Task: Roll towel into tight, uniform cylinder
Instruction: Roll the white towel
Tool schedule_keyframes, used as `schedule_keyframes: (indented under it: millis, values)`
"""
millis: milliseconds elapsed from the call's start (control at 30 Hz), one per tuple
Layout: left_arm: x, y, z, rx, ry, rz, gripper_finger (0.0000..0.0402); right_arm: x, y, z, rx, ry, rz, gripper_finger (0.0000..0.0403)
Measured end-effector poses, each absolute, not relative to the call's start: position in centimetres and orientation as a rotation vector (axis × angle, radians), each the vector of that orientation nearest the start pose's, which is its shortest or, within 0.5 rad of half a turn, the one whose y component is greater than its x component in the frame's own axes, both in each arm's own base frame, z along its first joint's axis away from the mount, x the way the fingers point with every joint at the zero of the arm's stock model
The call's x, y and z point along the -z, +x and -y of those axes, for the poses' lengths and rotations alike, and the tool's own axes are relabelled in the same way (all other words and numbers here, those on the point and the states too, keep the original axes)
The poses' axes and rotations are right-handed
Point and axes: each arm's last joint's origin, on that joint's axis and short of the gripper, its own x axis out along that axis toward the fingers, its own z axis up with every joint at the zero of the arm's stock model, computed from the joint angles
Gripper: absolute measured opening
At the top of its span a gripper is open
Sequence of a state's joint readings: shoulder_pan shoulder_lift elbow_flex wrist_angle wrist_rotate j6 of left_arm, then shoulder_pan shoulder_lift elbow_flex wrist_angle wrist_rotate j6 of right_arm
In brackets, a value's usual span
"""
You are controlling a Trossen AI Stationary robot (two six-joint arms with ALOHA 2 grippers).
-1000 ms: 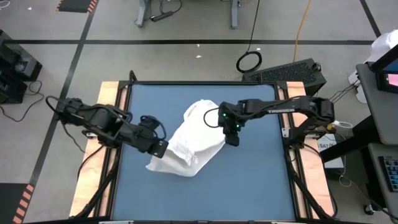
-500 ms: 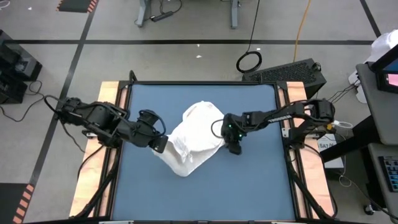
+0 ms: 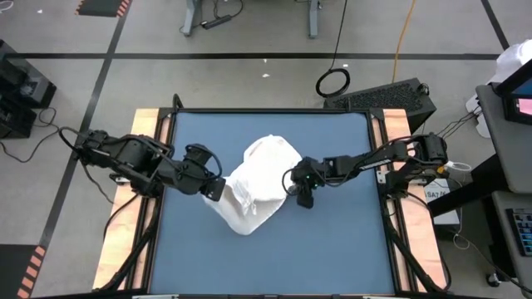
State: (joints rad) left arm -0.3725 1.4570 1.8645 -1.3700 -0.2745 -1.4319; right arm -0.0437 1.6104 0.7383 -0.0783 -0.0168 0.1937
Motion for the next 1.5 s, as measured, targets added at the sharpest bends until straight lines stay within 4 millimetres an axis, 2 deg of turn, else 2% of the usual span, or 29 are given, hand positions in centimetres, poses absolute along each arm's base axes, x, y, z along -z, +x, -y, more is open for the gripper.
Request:
schedule_keyframes:
  millis: [167,367,433,500,633,733,833,900,1000,1133,1300,1500]
  values:
    - [-43.9,23.2,8.2,-0.558,-1.014,-0.777,0.0004,-13.8,29.0,1.3,0.132,0.147,-0.951,0.0124]
    - [-44.1,23.3,8.0,-0.597,-0.996,-0.701,0.0004,-13.9,28.8,2.0,0.16,0.161,-0.958,0.0013]
    - [-44.8,23.5,7.9,-0.589,-0.998,-0.589,0.0004,-14.5,28.4,2.4,0.17,0.148,-0.987,0.001]
    - [-45.9,23.6,7.6,-0.57,-0.982,-0.438,0.0004,-16.0,27.9,3.4,0.203,0.098,-1.022,0.0007]
    - [-48.6,23.4,7.1,-0.559,-0.865,-0.14,0.0004,-20.8,27.0,5.8,0.318,-0.108,-1.016,0.0003]
    - [-49.8,23.0,6.8,-0.562,-0.789,-0.048,0.0004,-25.0,26.4,8.1,0.436,-0.254,-0.966,0.0002]
    - [-49.8,22.6,6.6,-0.579,-0.769,-0.061,0.0004,-28.1,25.6,10.5,0.568,-0.339,-0.961,0.0002]
    - [-49.3,22.2,6.7,-0.585,-0.784,-0.103,0.0004,-29.1,24.9,12.0,0.605,-0.36,-0.998,0.0001]
    - [-48.8,21.8,7.3,-0.56,-0.828,-0.161,0.0004,-29.6,23.6,14.1,0.698,-0.376,-1.07,0.0001]
    - [-49.0,21.3,8.4,-0.506,-0.844,-0.161,0.0004,-30.9,22.4,16.2,0.808,-0.35,-1.057,0.0001]
    - [-49.3,21.0,8.6,-0.537,-0.839,-0.108,0.0004,-33.8,22.0,17.3,0.808,-0.247,-0.895,0.0001]
    - [-49.5,21.4,7.5,-0.629,-0.839,-0.023,0.0004,-34.8,22.2,17.7,0.812,-0.166,-0.77,0.0001]
